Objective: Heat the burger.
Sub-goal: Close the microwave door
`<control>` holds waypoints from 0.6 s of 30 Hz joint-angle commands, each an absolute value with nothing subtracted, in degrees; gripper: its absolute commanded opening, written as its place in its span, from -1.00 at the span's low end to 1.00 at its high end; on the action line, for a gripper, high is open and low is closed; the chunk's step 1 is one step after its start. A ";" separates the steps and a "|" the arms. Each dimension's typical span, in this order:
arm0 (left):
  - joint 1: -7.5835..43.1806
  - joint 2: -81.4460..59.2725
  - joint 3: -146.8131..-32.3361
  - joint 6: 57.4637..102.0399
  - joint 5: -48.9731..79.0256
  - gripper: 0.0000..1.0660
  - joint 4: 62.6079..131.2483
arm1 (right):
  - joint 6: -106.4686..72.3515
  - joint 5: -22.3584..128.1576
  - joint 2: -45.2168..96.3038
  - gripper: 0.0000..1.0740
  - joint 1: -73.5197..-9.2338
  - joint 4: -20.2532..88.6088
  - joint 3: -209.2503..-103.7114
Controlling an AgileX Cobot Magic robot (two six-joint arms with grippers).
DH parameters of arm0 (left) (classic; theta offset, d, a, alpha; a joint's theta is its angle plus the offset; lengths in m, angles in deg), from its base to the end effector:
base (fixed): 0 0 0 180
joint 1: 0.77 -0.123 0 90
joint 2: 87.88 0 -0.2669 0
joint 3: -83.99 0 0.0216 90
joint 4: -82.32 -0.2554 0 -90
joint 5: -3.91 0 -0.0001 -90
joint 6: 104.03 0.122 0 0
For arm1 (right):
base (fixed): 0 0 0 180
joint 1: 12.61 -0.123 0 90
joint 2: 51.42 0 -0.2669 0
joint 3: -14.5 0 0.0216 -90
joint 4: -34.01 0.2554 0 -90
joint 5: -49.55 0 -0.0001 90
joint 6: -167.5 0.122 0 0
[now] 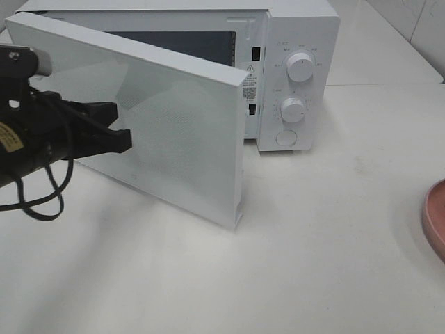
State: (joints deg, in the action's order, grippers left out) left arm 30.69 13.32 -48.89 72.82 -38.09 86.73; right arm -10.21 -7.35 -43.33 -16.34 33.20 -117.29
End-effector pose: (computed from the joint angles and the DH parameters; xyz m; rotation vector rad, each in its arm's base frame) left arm 0.2773 -0.1623 0.1443 0.3714 1.8398 -0.4100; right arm 0.0483 0.0017 0.2721 -0.0247 1.9758 0.0517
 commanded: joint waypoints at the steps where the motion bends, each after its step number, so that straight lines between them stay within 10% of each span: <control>1: 34.24 15.21 -52.68 78.38 -37.40 -1.00 94.01 | -10.50 -7.46 -44.82 0.42 -16.05 33.09 -117.35; 18: 41.46 27.82 -72.39 88.23 -33.45 -1.00 113.09 | -10.50 -7.46 -44.82 0.42 -16.05 33.09 -117.35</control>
State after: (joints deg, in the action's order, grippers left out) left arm 40.95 26.67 -69.64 85.94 -34.48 109.82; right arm -10.21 -7.35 -43.33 -16.34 33.20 -117.29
